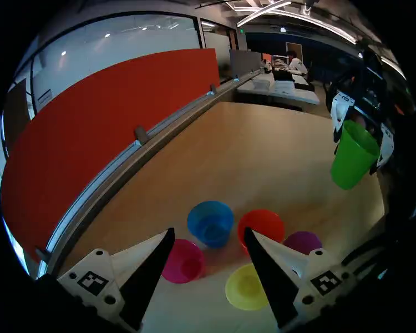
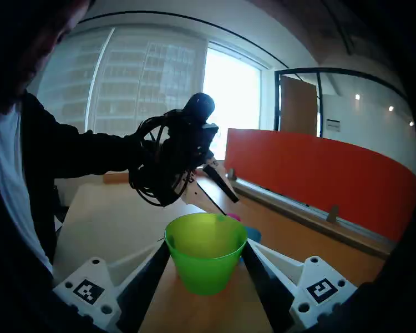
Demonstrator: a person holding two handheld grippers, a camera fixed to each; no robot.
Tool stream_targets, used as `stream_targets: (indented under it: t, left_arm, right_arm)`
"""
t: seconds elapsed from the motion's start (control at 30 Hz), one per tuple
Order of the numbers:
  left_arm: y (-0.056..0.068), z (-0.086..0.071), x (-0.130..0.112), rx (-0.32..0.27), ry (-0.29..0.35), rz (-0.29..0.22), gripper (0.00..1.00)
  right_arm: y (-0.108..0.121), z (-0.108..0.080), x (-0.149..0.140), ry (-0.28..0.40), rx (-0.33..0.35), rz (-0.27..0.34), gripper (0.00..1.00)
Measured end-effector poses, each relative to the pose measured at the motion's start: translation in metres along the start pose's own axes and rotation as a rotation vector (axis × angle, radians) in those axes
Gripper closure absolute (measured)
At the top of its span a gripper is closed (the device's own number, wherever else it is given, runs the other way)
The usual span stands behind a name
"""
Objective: Pour water
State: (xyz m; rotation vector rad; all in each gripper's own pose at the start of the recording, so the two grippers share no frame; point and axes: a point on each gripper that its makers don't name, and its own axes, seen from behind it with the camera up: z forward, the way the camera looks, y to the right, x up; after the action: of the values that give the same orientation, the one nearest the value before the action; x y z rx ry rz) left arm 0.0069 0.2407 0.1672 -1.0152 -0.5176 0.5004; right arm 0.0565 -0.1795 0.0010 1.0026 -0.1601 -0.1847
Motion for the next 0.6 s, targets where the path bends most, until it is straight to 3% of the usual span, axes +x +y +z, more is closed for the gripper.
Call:
stream_targets:
  t: [0.6]
  left_arm:
    - [-0.001, 0.031, -0.015, 0.003, -0.049, 0.017, 0.08]
  right_arm:
    - [0.004, -0.002, -0.005, -0.003, -0.005, 0.008, 0.09]
